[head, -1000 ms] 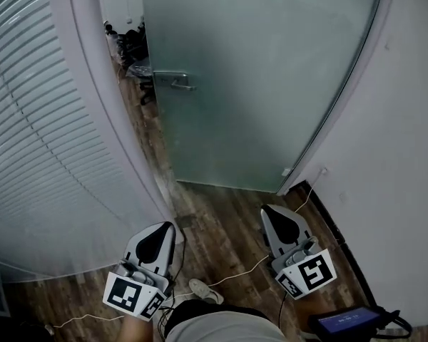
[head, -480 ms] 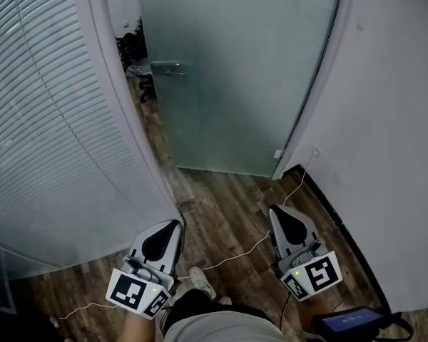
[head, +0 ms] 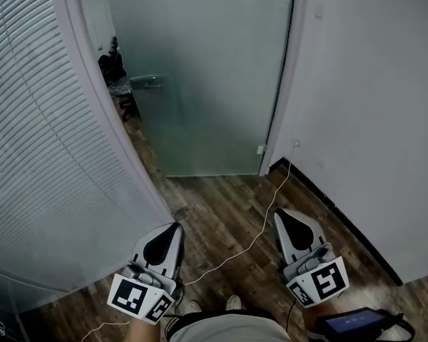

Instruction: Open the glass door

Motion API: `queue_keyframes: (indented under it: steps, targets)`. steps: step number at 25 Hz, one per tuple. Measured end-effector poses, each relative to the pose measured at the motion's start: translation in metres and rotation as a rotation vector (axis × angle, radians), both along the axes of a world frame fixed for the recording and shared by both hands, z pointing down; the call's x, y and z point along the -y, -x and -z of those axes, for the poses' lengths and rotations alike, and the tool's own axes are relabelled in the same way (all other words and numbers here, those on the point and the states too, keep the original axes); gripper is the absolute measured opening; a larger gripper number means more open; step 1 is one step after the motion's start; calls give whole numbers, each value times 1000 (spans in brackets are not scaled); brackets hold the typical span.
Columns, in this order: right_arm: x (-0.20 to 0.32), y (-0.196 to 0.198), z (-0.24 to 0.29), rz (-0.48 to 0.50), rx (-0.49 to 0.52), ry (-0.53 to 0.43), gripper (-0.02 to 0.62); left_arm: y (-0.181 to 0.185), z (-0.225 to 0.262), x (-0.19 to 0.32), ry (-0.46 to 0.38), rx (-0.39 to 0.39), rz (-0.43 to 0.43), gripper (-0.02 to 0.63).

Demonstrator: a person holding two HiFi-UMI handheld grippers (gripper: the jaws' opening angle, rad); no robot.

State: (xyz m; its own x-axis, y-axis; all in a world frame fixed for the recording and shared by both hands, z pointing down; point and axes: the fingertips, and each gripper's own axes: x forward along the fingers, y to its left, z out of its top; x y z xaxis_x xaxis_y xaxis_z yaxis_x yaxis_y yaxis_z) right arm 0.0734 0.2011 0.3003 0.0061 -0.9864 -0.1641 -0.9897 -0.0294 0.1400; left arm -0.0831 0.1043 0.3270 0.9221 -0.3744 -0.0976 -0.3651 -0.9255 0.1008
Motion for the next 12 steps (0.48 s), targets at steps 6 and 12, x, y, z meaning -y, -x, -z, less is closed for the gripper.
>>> queue_keyframes:
  steps: [6, 12]
  targets:
    - [-1, 44, -9, -32, -24, 3, 0, 39, -5, 7, -26, -32, -19, -2]
    - [12, 45, 1, -41, -6, 19, 0, 46, 9, 25, -13, -32, -10, -2]
